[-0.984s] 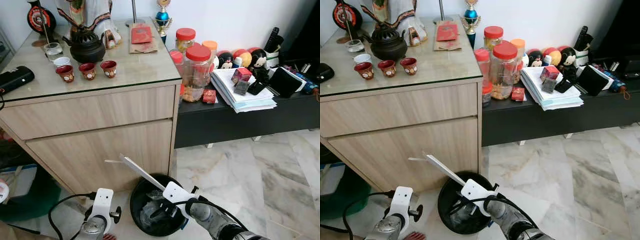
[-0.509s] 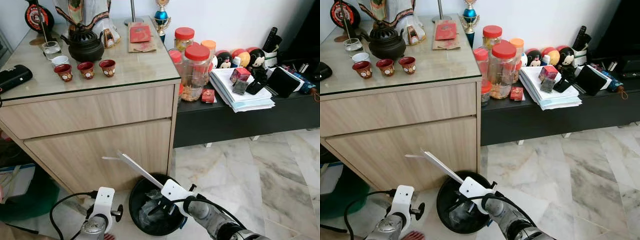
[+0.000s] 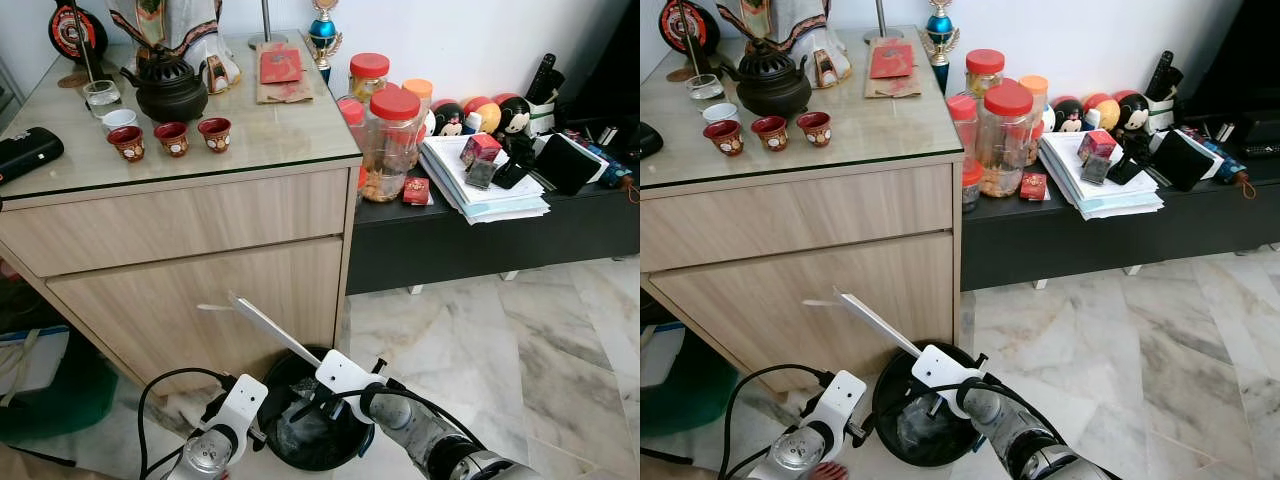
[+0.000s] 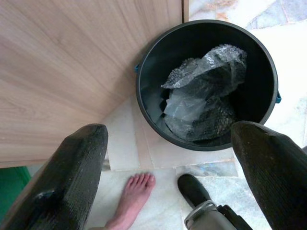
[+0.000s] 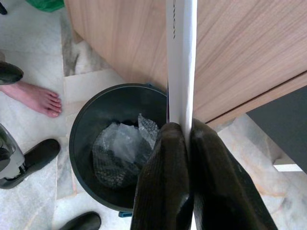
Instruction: Picking trash to rubbish bin
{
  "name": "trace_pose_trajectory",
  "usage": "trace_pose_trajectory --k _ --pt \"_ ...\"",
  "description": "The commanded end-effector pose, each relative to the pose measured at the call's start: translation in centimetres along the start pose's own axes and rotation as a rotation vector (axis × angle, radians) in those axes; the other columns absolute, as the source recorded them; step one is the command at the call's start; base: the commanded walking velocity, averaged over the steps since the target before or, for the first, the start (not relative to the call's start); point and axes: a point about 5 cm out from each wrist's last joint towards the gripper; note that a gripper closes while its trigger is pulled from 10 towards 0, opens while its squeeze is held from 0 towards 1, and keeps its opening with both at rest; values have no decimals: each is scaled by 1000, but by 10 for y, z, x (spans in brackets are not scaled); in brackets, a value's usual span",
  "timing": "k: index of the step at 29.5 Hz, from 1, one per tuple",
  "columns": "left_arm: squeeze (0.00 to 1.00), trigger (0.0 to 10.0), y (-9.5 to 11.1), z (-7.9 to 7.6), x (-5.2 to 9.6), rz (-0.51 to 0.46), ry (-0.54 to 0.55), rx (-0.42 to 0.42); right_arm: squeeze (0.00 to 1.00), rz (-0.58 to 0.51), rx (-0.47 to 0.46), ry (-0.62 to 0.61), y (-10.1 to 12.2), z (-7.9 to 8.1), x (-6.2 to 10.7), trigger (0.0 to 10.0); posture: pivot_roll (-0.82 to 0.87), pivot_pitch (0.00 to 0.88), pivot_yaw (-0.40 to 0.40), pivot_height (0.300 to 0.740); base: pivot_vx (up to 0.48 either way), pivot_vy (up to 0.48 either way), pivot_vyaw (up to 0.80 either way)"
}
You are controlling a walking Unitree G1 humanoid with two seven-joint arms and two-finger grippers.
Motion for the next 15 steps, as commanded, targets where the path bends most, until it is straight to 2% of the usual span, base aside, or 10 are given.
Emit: trace_pose_trajectory --k 1,15 --pt "0 10000 -5 -3 2 11 -18 -24 1000 -7 -10 1 4 -1 -1 10000 79 84 -32 740 0 0 0" --pt "0 10000 -7 -2 2 18 -17 -22 1000 -4 -21 -16 3 -1 -1 10000 78 85 -32 740 0 0 0"
Point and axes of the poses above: a point about 5 cm out from each wrist's last joint towards the gripper, its own x axis pointing back from the gripper into the wrist, its own y axis along the axis of the wrist's last joint, z = x × y, and after that the axes turned 2 degrees about x, right-handed
